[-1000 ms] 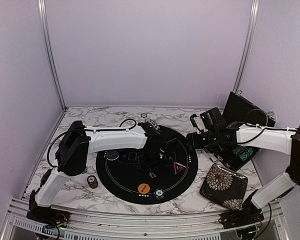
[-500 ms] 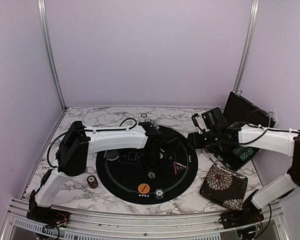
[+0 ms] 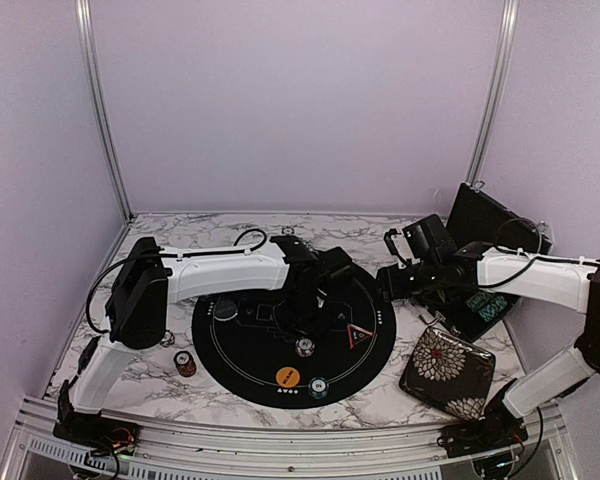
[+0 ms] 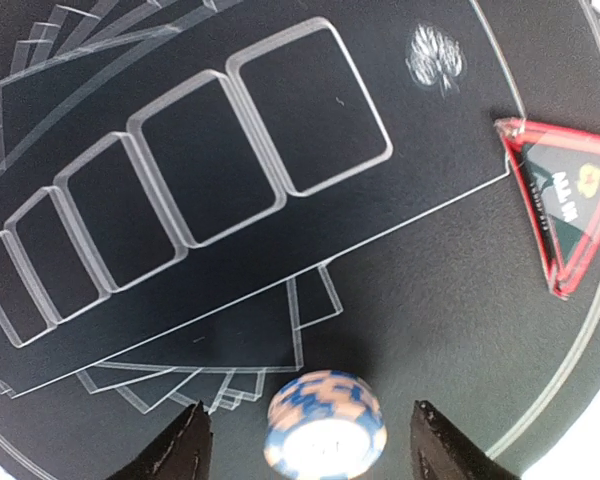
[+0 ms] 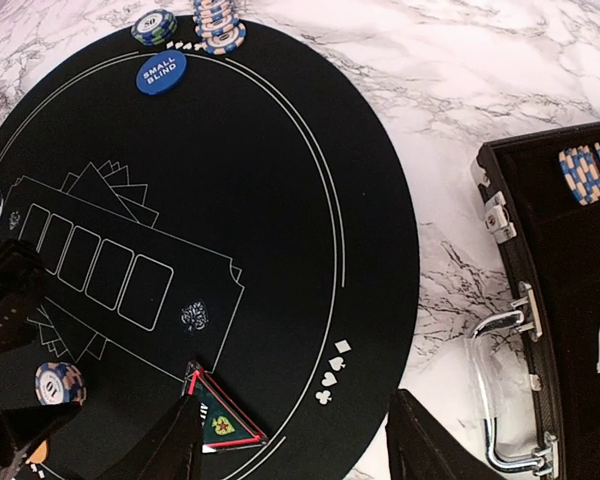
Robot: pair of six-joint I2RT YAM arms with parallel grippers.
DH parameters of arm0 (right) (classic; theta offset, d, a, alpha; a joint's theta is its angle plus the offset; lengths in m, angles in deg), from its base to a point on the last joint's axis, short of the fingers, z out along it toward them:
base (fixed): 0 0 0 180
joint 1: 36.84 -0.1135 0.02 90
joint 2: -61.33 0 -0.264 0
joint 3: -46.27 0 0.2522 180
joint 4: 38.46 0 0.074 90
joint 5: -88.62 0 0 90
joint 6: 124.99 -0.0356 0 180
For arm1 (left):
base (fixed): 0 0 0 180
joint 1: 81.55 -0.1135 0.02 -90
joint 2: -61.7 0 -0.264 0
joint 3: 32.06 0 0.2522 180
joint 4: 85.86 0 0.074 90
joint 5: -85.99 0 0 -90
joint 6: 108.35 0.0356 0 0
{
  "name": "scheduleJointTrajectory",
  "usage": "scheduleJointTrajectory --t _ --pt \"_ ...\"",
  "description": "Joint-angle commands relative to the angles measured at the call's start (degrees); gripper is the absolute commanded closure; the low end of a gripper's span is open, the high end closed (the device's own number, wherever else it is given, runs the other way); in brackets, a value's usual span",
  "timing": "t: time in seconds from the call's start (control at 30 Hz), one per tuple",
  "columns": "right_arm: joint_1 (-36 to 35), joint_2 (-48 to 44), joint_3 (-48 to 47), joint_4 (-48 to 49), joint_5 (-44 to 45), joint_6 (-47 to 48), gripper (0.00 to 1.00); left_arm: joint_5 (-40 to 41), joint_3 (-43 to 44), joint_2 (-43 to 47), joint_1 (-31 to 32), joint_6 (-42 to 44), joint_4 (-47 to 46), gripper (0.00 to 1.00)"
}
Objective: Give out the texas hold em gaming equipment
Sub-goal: Place the poker chips pile at the big blind area, then pick up the pile of poker chips from the pile of poker chips, then adjust the poker chips pile in the big blind area.
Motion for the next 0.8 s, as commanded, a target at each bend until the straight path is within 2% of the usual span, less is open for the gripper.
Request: scheduleJointTrajectory --t 0.0,0.13,0.4,0.77 --pt "-0.6 1.4 -4.2 -1.7 -0.8 1.3 0.39 1.0 -3.7 8.6 -2.3 0.7 -2.2 0.28" --pt "-4.2 4.5 -6.8 -2.9 -0.7 1.2 0.39 0.3 -12.8 16.3 -5.6 0.3 -7.1 0.28" --pt "-16.3 14.5 -15.3 -6.6 1.0 0.8 0.39 -2.0 -30.5 31.0 -15.5 1.0 -15.6 0.27" --pt "-25.2 26.7 -25.1 -11.8 1.3 -1.1 0.39 -5.0 -42.0 39.4 -23.2 3.3 -21.5 0.27"
